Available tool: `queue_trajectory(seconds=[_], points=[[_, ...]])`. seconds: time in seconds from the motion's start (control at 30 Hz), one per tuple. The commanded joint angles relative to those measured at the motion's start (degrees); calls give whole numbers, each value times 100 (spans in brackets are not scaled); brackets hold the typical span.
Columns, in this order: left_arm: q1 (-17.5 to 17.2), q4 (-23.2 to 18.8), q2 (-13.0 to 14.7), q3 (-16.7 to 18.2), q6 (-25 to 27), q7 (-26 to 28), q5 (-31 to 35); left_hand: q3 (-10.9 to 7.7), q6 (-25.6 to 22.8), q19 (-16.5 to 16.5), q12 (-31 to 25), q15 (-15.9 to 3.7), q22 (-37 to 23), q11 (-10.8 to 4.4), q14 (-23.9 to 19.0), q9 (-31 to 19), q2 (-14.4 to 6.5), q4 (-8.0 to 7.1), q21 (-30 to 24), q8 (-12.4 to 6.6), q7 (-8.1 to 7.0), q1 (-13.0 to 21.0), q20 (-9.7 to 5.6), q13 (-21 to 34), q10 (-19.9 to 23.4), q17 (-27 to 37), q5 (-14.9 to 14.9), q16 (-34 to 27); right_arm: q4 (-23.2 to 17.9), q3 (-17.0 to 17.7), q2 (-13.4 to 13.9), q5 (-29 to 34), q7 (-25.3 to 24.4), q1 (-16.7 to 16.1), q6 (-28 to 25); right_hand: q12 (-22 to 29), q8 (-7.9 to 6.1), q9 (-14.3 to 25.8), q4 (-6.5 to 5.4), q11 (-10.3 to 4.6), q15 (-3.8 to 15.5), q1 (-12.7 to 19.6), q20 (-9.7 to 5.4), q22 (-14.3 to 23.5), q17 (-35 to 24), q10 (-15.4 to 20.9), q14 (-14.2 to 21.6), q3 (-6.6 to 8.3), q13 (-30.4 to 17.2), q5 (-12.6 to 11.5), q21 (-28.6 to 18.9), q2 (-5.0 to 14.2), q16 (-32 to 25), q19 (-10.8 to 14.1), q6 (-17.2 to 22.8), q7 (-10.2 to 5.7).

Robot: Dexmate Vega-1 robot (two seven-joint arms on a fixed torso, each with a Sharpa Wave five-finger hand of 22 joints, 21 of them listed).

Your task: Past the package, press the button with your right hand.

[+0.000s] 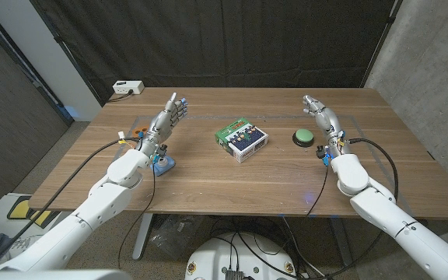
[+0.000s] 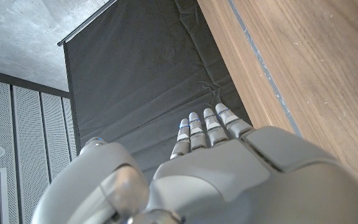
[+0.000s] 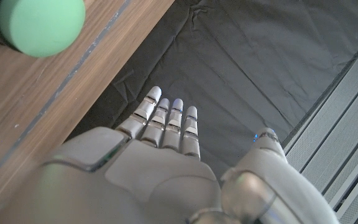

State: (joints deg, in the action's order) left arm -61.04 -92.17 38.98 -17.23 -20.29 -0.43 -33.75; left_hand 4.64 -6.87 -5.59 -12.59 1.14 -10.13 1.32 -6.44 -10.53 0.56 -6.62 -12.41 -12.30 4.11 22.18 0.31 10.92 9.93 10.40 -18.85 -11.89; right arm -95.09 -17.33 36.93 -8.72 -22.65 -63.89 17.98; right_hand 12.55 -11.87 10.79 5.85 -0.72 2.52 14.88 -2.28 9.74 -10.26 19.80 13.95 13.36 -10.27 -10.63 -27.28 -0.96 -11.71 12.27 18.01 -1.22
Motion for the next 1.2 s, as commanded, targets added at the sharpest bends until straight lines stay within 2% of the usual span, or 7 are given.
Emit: queue_trajectory(seconds=[0.03, 0.4, 0.73, 0.93, 1.03, 1.13, 1.2], points=[[-29, 19, -38, 17, -77, 21, 23, -12, -68, 18, -32, -13, -20, 5, -68, -20, -19, 25, 16, -18, 12, 68, 2, 12, 38, 8, -34, 16, -327, 19, 203, 1005, -632, -155, -619, 26, 14, 19, 2, -65, 99, 14, -362, 27, -19, 23, 87, -18, -22, -36, 6, 46, 8, 117, 15, -53], [8, 122, -65, 20, -150, -49, 4, -11, -134, -14, -32, -14, -20, -6, -118, -21, -48, 39, 16, -26, 14, 111, -4, 11, 85, 8, -30, 17, -767, -44, 426, 1798, -1028, -305, -1633, 2, 19, 21, -1, -118, 136, 7, -378, 27, -20, -15, 90, -21, -22, -49, 45, 63, 25, 134, 25, -111], [-7, 128, -54, 21, -152, -91, -27, -9, -223, 1, -33, -30, -21, -5, -164, -21, -76, 50, 31, -43, 25, 146, -3, 11, 130, 9, -23, 18, -934, -239, 546, 2520, -1382, -287, -2360, -38, 75, 23, 0, -175, 139, -12, -370, 28, -21, -104, -3, -40, -24, -67, 131, 54, 75, 62, -111, -124], [-102, 63, -81, 82, -212, 47, -9, -11, -231, -6, -26, -34, -21, -6, -129, -22, -97, 56, 34, -35, 26, 170, -9, 11, 138, 8, -19, 42, -1122, -416, 689, 2985, -1389, -247, -2986, -59, 78, 24, -2, -183, 123, -25, -367, 30, -22, -157, -96, -50, -25, -82, 207, 55, 109, -34, -130, -170], [-128, 63, -109, 98, -231, 61, -45, -12, -252, 9, -12, -48, -21, -55, -106, -22, -113, 61, 44, -35, 5, 187, -16, 11, 123, 8, -15, 57, -1181, -494, 737, 3120, -1358, -215, -3196, -68, 78, 25, -3, -181, 129, -29, -369, 31, -23, -182, -131, -53, -25, -87, 234, 58, 119, -64, -135, -178], [-133, 91, -134, 97, -281, -21, -116, -12, -326, 4, -14, -93, -21, -140, -133, -22, -137, 70, 48, -49, -40, 219, -58, 10, 161, 7, -7, 56, -1215, -588, 797, 3306, -1363, -175, -3374, -64, 61, 24, -4, -174, 134, -34, -378, 31, -22, -173, -135, -57, -25, -93, 256, 60, 116, -74, -94, -103], [-146, 74, -120, 97, -283, -17, -92, -12, -341, -2, -12, -106, -21, -136, -128, -22, -143, 73, 47, -50, -61, 227, -81, 10, 165, 7, -5, 61, -1270, -637, 828, 3392, -1305, -154, -3559, -45, 38, 23, -1, -174, 152, -33, -396, 32, -20, -127, -135, -59, -24, -100, 284, 59, 113, -96, -32, -89]])
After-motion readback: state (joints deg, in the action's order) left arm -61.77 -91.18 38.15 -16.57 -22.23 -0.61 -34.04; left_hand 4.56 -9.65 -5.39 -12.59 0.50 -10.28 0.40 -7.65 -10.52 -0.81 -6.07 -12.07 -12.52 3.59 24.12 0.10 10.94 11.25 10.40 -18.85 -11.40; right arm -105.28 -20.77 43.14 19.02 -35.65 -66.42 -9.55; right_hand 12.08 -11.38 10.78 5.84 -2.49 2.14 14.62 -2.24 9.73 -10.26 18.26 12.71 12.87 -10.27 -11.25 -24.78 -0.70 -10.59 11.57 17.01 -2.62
